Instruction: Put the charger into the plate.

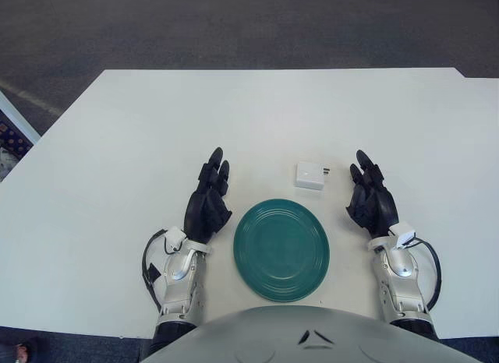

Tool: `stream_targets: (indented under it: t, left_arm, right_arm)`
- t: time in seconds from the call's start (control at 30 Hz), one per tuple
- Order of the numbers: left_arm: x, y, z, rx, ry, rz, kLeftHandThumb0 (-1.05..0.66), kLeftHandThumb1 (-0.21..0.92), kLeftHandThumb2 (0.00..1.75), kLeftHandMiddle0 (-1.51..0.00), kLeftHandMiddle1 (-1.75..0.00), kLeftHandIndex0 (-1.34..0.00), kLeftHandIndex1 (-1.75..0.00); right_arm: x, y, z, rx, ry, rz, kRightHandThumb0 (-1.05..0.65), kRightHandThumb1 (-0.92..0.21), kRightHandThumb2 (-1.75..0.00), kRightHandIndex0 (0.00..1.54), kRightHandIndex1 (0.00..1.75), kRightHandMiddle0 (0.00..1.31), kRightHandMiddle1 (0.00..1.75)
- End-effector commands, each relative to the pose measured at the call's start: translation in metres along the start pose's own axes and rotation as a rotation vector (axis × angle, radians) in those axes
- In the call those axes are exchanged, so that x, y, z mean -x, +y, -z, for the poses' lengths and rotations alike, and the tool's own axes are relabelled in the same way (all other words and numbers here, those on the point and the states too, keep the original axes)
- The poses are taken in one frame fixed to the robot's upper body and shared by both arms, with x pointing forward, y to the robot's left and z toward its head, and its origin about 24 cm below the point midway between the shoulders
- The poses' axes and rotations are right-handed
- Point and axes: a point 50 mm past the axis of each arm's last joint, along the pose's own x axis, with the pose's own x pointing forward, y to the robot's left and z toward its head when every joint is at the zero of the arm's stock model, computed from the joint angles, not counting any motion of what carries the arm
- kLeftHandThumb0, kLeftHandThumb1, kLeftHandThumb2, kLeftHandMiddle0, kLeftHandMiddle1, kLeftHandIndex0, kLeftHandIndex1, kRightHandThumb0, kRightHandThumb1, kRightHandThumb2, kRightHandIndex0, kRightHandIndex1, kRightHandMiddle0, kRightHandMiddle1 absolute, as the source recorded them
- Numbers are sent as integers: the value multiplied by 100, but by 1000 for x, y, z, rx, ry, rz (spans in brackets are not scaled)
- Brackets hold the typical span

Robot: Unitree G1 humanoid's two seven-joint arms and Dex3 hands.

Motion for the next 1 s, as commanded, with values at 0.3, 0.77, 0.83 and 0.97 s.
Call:
stream_targets:
  t: [0.3,0.77,0.83,0.97]
  left_arm:
    - [18,-2,22,56,88,-50,-100,92,102,-3,0,0,-15]
    - [18,-1,22,77,84,-53,-100,92,101,-4,0,0,-16]
    - [18,-1,22,77,84,-52,-100,92,101,-3,0,0,-16]
    - [17,-1,22,71,87,-52,-100,92,101,-3,0,0,-16]
  right_arm:
    - [-1,2,2,-14,44,-4,-80,-92,-89,14,2,0,29]
    - [-3,5,0,-19,43,0,-81,-92,-89,14,1,0,31]
    - [-3,5,0,-20,43,1,-81,-92,-89,14,1,0,31]
    - [-4,5,-1,-20,43,4,-80,-92,-88,14,1,0,31]
